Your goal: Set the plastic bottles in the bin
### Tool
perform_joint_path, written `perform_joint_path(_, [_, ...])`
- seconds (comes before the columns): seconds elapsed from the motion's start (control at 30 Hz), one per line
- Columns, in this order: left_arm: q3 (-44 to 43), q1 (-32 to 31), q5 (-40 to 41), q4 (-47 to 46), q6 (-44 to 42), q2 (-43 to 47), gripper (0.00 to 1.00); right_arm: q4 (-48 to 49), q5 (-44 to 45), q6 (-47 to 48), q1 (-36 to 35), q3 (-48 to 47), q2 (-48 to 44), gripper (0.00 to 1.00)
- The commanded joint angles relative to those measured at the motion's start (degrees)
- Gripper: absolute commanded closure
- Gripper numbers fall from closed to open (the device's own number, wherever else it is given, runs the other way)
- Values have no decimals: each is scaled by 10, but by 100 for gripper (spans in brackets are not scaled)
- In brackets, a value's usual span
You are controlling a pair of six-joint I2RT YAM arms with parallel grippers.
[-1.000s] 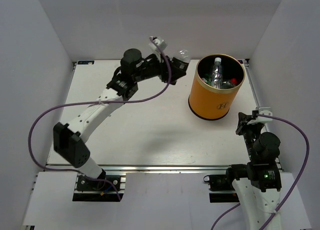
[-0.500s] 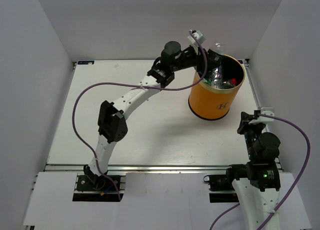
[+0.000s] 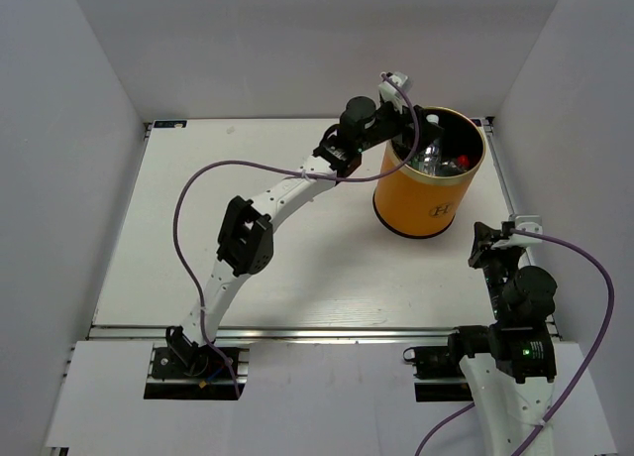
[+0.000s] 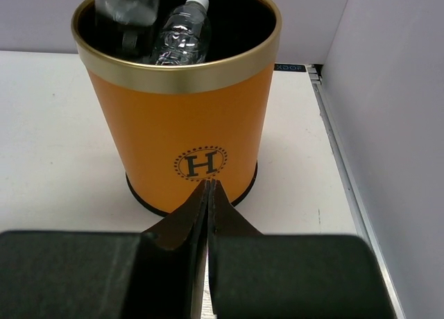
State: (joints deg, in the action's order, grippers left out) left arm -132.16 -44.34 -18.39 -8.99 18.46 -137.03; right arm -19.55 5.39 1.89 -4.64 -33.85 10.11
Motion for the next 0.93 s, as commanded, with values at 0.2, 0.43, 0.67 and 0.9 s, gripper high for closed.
perform_joint_path(0.2, [106,-21,27,40,-34,235,0,12,-41,15,-4,4,-2,64])
perform_joint_path(0.43, [419,-21,84,119,-126,529,0,9,-92,19,-2,5,21,21])
perform_joint_path(0.67, [735,-15,150,184,-199,753,0,-4,-104,-12,-2,-7,41,10])
perform_joint_path(0.9, [850,-10,173,189,-214,894,0,-2,-145,12,-2,-2,33,10])
